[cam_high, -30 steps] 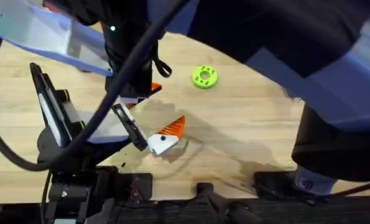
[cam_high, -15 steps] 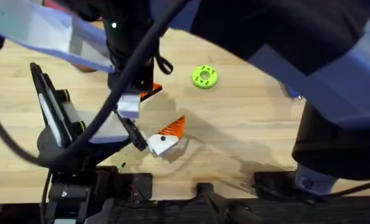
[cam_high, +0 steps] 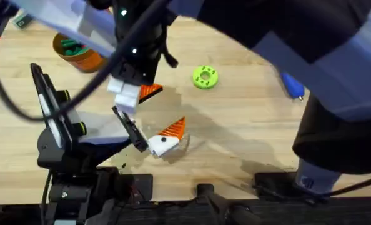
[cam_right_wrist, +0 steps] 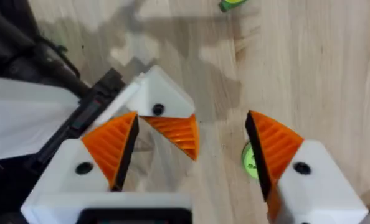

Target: Pick up the gripper from the table and insert it into the empty holder that is missing its gripper. Then pick up a screw, insert it into the mounting hole, and use the screwdriver to tighten it. Finally, clean up the table by picking up the vegetable and placing it into the bucket.

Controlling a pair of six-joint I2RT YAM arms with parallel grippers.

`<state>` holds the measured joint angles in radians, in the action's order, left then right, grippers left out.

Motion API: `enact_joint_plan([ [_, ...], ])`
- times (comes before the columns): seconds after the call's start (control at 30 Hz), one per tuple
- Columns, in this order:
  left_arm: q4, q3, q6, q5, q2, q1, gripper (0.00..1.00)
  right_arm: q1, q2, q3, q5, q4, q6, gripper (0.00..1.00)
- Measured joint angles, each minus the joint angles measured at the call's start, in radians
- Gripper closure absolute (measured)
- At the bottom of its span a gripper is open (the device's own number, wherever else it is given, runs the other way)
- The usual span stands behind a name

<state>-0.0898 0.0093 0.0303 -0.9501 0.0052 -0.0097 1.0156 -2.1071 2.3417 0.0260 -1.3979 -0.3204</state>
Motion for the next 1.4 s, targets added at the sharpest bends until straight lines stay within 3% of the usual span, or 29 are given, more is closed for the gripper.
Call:
enact_joint_plan([
  [0.33,0.000,0.000,0.003,0.000,0.000,0.000,0.015,-0.083,0.050,-0.025,-0.005,0.008,0.083,0.008],
  [0.43,0.000,0.000,0.003,0.000,0.000,0.000,0.015,-0.102,0.138,-0.110,-0.005,0.039,0.090,0.009],
  [0.63,0.000,0.000,0.003,0.000,0.000,0.000,0.015,-0.159,0.377,-0.401,-0.005,0.204,0.134,0.008],
  [0.83,0.000,0.000,0.003,0.000,0.000,0.000,0.015,-0.374,0.600,-0.694,-0.001,0.301,0.263,0.009],
  [0.97,0.000,0.000,0.003,0.000,0.000,0.000,0.015,-0.530,0.712,-0.819,0.004,0.301,0.300,0.008],
  [1.2,0.000,0.000,0.003,0.000,0.000,0.000,0.016,-0.775,0.771,-0.866,0.003,0.256,0.322,0.008],
  [1.4,0.000,0.000,0.003,0.000,0.000,0.000,0.015,-0.897,0.761,-0.867,0.003,0.263,0.325,0.008],
])
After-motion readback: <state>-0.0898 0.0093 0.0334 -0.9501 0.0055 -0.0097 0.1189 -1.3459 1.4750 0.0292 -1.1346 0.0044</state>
